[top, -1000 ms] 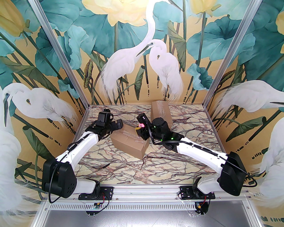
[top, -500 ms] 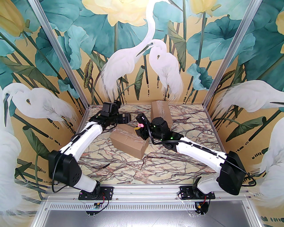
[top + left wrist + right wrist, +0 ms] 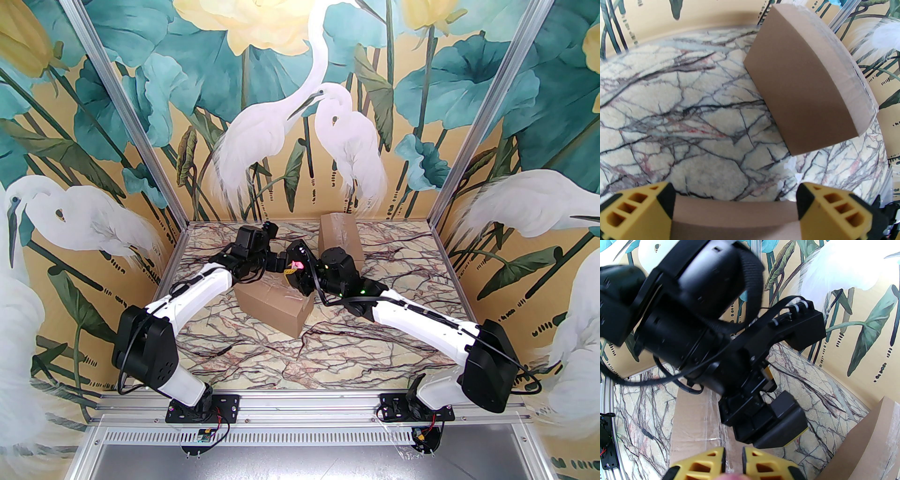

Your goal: Unpack the express box

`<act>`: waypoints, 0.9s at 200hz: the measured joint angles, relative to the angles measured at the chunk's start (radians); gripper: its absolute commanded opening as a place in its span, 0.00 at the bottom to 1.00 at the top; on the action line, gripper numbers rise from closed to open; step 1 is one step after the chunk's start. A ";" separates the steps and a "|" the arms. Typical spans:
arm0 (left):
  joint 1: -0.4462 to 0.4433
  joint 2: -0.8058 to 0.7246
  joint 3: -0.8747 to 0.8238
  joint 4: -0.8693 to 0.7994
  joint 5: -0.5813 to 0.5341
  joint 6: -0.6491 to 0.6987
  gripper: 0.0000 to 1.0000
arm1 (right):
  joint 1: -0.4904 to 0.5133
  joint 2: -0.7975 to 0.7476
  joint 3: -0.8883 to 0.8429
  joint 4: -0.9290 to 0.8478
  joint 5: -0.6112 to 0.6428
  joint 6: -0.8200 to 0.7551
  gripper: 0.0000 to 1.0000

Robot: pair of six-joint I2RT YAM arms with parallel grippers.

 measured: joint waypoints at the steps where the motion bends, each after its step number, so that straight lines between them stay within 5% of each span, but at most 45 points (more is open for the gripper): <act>1: 0.000 -0.001 -0.003 0.003 0.000 0.000 0.90 | 0.000 -0.001 0.000 0.000 0.000 0.000 0.00; 95: -0.005 -0.039 -0.092 0.142 -0.033 -0.008 0.96 | 0.000 -0.027 0.000 0.066 0.014 0.009 0.00; 180: 0.031 -0.083 0.163 -0.182 -0.067 0.154 1.00 | -0.001 -0.055 -0.071 0.175 0.011 0.008 0.00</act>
